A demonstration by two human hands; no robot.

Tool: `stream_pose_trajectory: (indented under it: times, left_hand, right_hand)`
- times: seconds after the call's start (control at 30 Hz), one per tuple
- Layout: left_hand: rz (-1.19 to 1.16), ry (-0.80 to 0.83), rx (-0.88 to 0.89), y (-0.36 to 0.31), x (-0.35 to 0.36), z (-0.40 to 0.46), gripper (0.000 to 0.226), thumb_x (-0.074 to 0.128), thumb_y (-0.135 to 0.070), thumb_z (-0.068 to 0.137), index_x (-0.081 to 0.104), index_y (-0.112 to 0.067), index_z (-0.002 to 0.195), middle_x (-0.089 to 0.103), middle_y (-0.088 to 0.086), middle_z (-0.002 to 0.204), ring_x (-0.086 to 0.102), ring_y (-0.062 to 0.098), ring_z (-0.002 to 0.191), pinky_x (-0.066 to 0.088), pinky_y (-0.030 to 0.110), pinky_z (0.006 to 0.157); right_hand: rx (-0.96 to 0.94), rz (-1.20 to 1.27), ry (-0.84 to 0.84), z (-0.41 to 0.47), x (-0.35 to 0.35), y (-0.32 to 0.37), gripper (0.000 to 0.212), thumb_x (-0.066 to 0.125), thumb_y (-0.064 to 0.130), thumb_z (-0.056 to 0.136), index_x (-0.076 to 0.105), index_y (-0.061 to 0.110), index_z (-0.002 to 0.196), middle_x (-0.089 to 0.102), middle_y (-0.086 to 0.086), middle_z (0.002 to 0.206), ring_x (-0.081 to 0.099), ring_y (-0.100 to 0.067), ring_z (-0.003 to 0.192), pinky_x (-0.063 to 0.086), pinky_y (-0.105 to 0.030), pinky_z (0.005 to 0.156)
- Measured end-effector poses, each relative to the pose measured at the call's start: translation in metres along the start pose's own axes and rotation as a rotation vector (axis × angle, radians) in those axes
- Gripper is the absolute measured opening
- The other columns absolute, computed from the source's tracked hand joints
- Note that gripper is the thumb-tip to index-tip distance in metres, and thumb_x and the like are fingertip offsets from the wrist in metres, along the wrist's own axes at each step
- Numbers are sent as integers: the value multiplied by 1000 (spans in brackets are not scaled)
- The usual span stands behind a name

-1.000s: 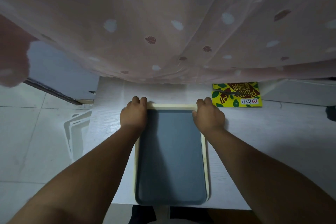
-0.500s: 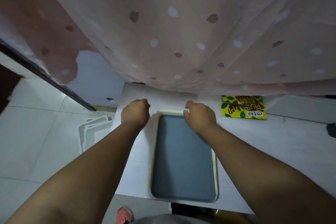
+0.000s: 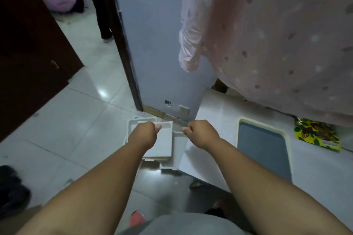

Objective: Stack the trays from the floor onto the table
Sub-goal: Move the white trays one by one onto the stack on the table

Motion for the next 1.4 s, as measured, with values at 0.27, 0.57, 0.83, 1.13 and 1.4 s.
stream_pose_trajectory:
  times: [0.27, 0.57, 0.83, 1.13, 1.4]
  left_hand:
    - [-145, -73, -190, 161, -62, -51, 13, 47, -18, 94, 58, -17, 101, 63, 10, 97, 59, 27, 78, 49, 35, 65]
    - [-204, 24, -299, 243, -60, -63, 41, 43, -38, 98, 68, -6, 93, 74, 9, 86, 69, 28, 81, 57, 39, 78]
    - [-302, 35, -310, 204, -44, -16, 24, 41, -18, 95, 63, -20, 104, 69, 10, 98, 68, 28, 82, 58, 37, 75]
    - [-399, 136, -383, 186, -16, 36, 30, 48, -28, 96, 65, -17, 118, 71, 8, 109, 68, 30, 96, 56, 38, 89]
    - [-424, 273, -469, 208, 47, 79, 25, 45, -18, 89, 68, -9, 88, 75, 9, 84, 72, 26, 76, 56, 30, 68]
  right_hand:
    - [-70, -42, 100, 3, 63, 134, 39, 47, 48, 97, 63, 15, 85, 65, -3, 84, 60, -24, 76, 51, -36, 70]
    - [-85, 92, 175, 23, 109, 183, 26, 52, 25, 92, 64, 25, 115, 66, -2, 102, 67, -22, 83, 56, -36, 75]
    - [-56, 53, 234, 69, 105, 135, 48, 48, 44, 97, 42, 13, 61, 53, -4, 64, 52, -26, 67, 41, -34, 61]
    - [23, 113, 361, 130, 120, 104, 17, 54, 24, 90, 66, 15, 98, 68, -3, 100, 63, -26, 93, 49, -32, 75]
    - [137, 169, 492, 150, 182, 79, 28, 50, 15, 90, 68, -4, 101, 72, -17, 104, 67, -32, 97, 54, -40, 84]
Point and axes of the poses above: each hand's wrist, its own z-axis towards the middle knuckle, its own x-axis out of the palm, y = z × x, the point moved 10 cm from there along z, towards the middle knuckle
